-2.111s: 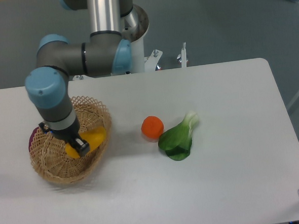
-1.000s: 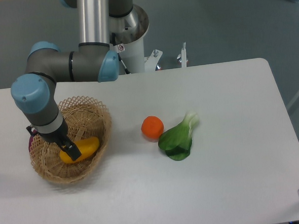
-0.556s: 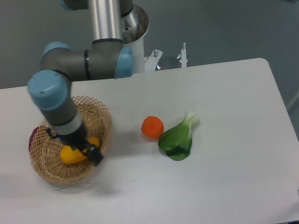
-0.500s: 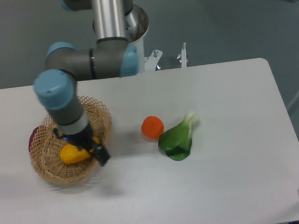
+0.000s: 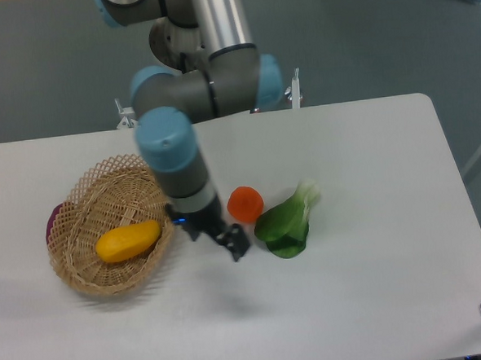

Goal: Place the mango in the basket

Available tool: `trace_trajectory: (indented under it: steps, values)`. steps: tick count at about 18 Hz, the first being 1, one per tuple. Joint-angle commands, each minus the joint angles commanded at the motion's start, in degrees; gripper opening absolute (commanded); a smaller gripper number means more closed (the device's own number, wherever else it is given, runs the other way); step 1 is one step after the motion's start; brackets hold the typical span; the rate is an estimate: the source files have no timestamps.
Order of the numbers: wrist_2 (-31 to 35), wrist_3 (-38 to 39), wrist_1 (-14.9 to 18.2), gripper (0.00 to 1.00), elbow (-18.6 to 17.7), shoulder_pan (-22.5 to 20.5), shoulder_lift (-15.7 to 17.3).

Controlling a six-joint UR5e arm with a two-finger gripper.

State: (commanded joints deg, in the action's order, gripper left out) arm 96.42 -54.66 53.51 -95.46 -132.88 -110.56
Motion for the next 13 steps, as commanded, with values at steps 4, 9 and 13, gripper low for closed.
trace_trajectory:
  steps: [4, 9, 13]
  values:
    - [-0.5, -8.5, 4.9, 1.0, 1.9, -5.9, 0.0]
    - [-4.7, -16.5, 6.7, 1.0, 3.7, -12.9, -0.2]
    - [-6.6, -22.0, 10.2, 1.0, 7.4, -16.4, -1.7]
